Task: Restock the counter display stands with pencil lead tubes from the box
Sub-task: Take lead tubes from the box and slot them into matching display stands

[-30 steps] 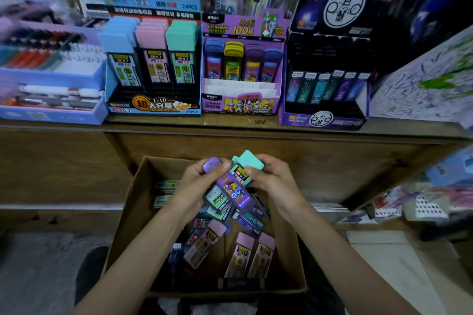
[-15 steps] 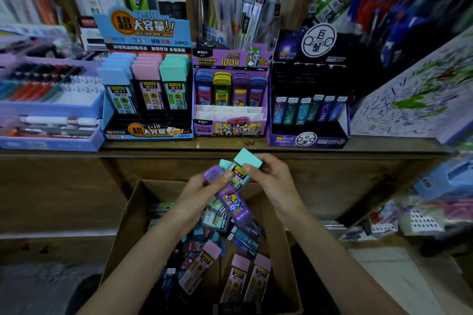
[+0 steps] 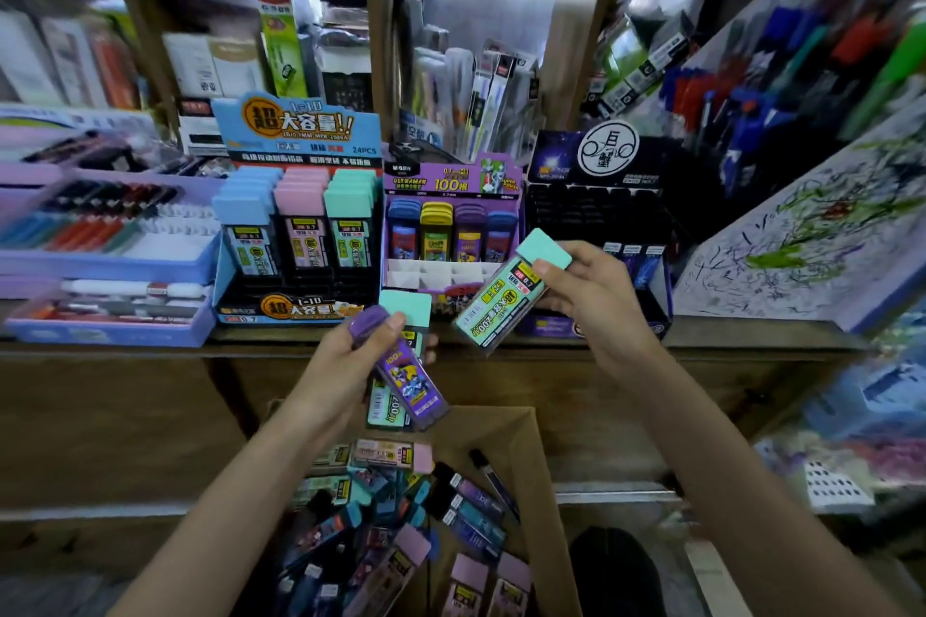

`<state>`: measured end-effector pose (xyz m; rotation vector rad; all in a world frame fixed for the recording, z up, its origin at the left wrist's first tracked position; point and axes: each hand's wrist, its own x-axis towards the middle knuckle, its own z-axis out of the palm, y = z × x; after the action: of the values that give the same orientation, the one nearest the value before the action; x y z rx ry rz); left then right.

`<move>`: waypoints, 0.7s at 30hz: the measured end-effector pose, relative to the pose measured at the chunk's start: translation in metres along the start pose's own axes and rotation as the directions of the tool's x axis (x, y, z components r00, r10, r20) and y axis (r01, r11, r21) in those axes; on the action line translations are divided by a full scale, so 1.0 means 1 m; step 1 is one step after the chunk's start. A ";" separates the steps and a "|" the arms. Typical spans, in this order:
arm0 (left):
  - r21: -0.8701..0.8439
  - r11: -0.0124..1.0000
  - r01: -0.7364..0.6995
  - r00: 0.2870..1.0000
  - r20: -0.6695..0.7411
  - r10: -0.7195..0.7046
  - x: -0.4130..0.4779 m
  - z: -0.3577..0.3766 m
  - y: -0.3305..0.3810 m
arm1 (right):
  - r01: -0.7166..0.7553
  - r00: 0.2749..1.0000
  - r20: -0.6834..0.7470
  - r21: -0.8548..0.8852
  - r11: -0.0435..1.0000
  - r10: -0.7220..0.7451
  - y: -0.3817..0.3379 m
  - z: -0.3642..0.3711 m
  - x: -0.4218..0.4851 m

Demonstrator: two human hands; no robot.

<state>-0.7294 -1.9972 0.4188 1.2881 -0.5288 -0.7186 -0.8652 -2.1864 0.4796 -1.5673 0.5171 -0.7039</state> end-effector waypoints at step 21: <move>-0.051 0.995 -0.081 0.976 -0.208 0.069 -0.028 -0.113 0.028 | 0.521 0.850 0.432 -0.608 0.599 -0.301 -0.024 0.157 0.076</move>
<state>-0.6626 -1.8980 0.4229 1.2630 -0.3829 -0.5271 -0.7032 -2.1233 0.5086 -2.5520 0.1829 -0.6293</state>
